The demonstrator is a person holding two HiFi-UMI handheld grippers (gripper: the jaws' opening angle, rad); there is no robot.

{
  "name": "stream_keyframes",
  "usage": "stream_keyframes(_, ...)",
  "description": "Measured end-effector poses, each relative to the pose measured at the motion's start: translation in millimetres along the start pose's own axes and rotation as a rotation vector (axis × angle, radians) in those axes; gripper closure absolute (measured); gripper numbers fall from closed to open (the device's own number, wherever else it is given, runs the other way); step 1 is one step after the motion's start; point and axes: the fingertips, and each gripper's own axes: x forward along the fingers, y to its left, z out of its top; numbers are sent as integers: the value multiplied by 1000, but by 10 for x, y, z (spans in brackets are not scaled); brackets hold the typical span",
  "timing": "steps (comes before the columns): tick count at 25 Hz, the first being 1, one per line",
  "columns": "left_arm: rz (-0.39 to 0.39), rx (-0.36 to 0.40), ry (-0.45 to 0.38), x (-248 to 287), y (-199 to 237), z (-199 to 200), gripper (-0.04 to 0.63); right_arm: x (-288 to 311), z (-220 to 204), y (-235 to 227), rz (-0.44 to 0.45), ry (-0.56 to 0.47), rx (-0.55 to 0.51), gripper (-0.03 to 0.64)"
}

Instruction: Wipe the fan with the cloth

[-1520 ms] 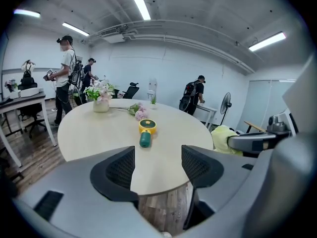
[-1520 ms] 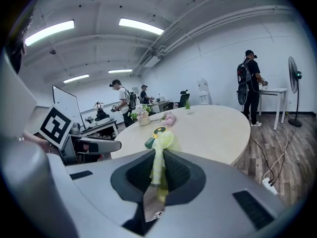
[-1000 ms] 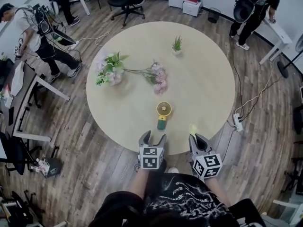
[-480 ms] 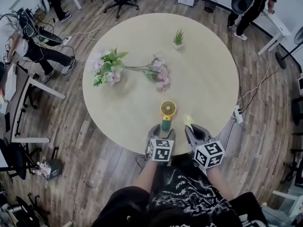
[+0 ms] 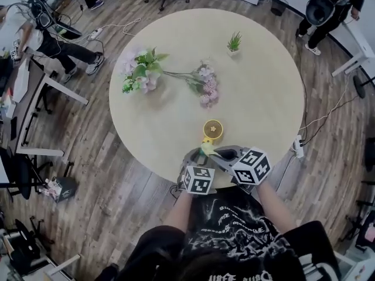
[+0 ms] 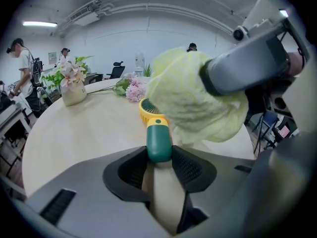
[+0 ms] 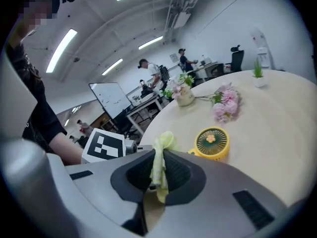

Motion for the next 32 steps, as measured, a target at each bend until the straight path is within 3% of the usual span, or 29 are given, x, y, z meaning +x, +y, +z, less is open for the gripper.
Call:
stream_keyframes(3,-5,-9,-1,-10,-8,4,417,242,-58,53,78,120,-49,574)
stream_keyframes(8,-11,-14,2,-38,-18,6,417,548,-287,-27,88,307,-64,574)
stream_keyframes(14,-23,-32,12,-16,-3,19,419,661,-199,-176,24,252,-152,575)
stream_keyframes(19,-13,-22,23,5,-6,26,419,697,-25,-400,-53,184,-153,575)
stream_keyframes(25,-1,-18,38,20,22,38,420,779,49,-459,-55,259,-242,575)
stream_keyframes(29,-2,8,55,59,58,79,420,768,105,-544,-24,263,-224,575)
stream_keyframes(32,-11,52,69,68,72,81,420,802,59,-508,79,415,-186,575)
